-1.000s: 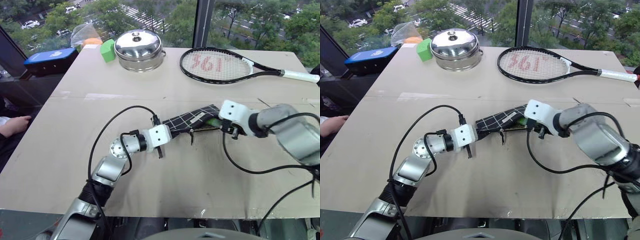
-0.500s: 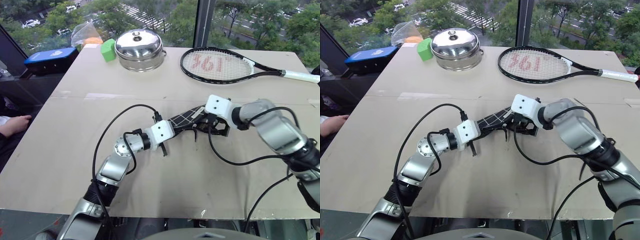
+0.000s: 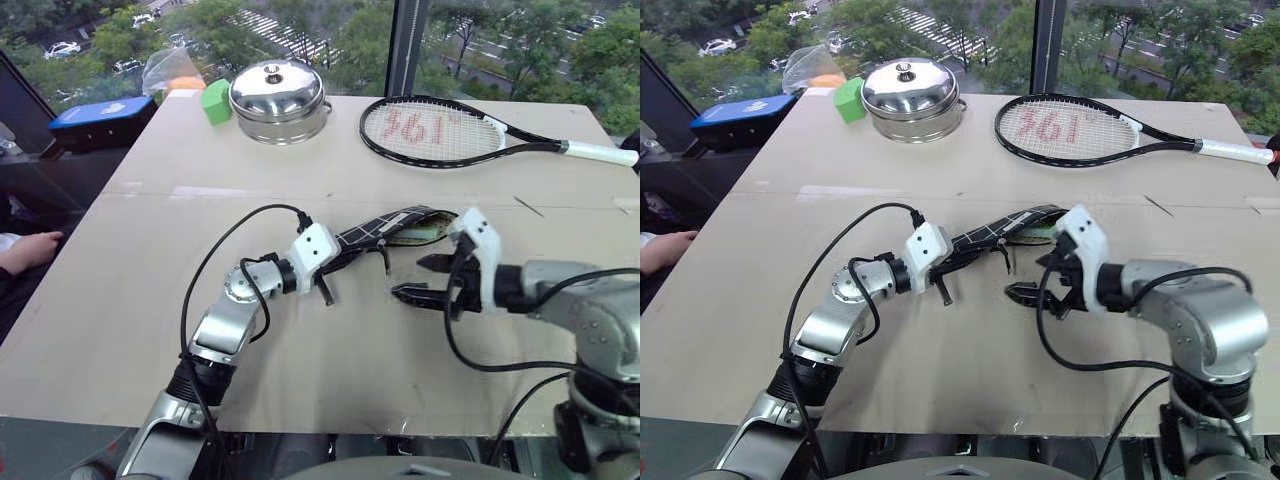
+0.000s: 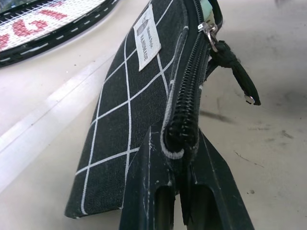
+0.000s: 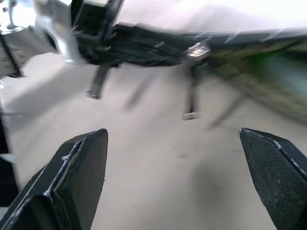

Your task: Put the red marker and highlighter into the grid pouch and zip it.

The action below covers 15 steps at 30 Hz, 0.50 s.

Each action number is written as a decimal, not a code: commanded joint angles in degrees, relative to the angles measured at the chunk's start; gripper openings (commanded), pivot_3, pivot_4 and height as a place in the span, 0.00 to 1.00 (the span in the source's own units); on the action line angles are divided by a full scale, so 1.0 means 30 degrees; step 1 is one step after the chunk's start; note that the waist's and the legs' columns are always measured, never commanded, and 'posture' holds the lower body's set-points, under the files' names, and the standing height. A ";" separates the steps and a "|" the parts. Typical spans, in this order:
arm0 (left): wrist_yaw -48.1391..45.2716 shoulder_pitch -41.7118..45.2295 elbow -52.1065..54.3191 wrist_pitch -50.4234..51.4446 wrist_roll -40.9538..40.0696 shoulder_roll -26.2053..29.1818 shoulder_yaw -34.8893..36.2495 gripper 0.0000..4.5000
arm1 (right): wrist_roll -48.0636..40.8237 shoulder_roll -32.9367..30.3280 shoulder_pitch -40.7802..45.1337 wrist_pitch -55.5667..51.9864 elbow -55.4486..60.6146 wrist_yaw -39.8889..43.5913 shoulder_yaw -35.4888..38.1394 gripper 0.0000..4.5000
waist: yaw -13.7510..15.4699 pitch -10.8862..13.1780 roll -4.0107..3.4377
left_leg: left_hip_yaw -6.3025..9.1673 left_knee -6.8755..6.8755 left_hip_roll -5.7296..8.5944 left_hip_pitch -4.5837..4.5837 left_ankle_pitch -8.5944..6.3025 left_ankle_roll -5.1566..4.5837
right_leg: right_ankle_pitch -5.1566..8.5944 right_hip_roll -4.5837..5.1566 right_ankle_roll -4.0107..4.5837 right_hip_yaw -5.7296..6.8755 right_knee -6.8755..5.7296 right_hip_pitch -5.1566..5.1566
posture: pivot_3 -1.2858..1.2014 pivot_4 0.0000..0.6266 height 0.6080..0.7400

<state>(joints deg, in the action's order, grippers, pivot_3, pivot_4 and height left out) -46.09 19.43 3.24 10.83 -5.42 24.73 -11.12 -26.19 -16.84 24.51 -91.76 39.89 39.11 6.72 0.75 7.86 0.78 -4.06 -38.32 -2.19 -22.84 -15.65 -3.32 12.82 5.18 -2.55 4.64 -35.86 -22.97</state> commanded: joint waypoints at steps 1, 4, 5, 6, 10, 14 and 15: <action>-0.0186 0.0260 0.0940 -0.0037 -0.0439 0.0149 0.0283 0.00 | 0.1117 0.2139 0.0171 0.1353 -0.1076 -0.2894 0.0019 0.98 | -0.0008 0.0002 -0.0005 | -0.0003 -0.0006 0.0001 -0.0006 0.0002 0.0002 | -0.0001 -0.0008 -0.0002 -0.0004 -0.0003 -0.0006 | 0.52 0.24 1.00; -0.0265 0.0208 0.1125 0.0012 -0.0483 0.0313 0.0244 0.00 | 0.1079 0.3299 0.0392 0.2169 -0.1662 -0.3837 0.0040 0.98 | 0.0015 0.0003 -0.0006 | -0.0005 -0.0004 0.0011 -0.0008 0.0004 0.0006 | 0.0000 -0.0019 -0.0003 -0.0006 0.0001 -0.0002 | 0.52 0.24 1.00; -0.0266 0.0190 0.1161 0.0026 -0.0510 0.0346 0.0249 0.00 | 0.1001 0.3498 0.0442 0.2320 -0.1754 -0.4018 0.0034 0.98 | 0.0011 0.0003 -0.0004 | -0.0004 -0.0003 0.0013 -0.0009 0.0004 0.0007 | 0.0000 -0.0020 -0.0004 -0.0008 0.0002 -0.0002 | 0.52 0.24 1.00; -0.0269 0.0169 0.1210 0.0038 -0.0517 0.0394 0.0239 0.00 | 0.0893 0.3714 0.0566 0.2489 -0.1945 -0.4166 -0.0034 0.98 | -0.0015 0.0003 -0.0005 | -0.0004 -0.0003 0.0014 -0.0009 0.0006 0.0011 | 0.0000 -0.0023 -0.0005 -0.0008 0.0002 -0.0002 | 0.52 0.24 1.00; -0.0236 0.0201 0.1365 0.0120 -0.0476 0.0488 0.0179 0.00 | 0.0761 0.4388 0.1102 0.3213 -0.2843 -0.4830 -0.0281 0.98 | -0.0040 0.0003 -0.0005 | -0.0004 0.0001 0.0011 -0.0006 0.0014 0.0023 | 0.0000 -0.0050 -0.0007 -0.0013 0.0002 -0.0004 | 0.52 0.24 1.00; -0.0263 0.0275 0.1473 0.0122 -0.0410 0.0608 0.0103 0.00 | 0.0598 0.4904 0.1304 0.3834 -0.3470 -0.5375 -0.0244 0.58 | -0.0042 0.0004 -0.0006 | -0.0004 0.0006 0.0007 -0.0003 0.0014 0.0023 | 0.0001 -0.0060 -0.0007 -0.0014 0.0001 -0.0004 | 0.52 0.24 1.00; -0.0296 0.0248 0.1521 0.0082 -0.0377 0.0669 0.0076 0.00 | 0.0540 0.4987 0.1309 0.3933 -0.3548 -0.5490 -0.0252 0.48 | -0.0043 0.0003 -0.0006 | -0.0006 0.0006 0.0007 -0.0003 0.0013 0.0023 | 0.0001 -0.0060 -0.0007 -0.0016 0.0001 -0.0004 | 0.52 0.24 1.00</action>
<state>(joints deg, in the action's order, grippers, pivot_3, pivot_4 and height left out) -46.56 19.59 4.79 11.72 -6.21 26.34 -11.25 -23.35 -2.27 27.36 -81.80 28.34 23.16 5.55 0.62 7.87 0.76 -4.08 -38.30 -2.17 -22.84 -15.61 -3.25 12.82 5.00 -2.57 4.59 -35.86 -22.98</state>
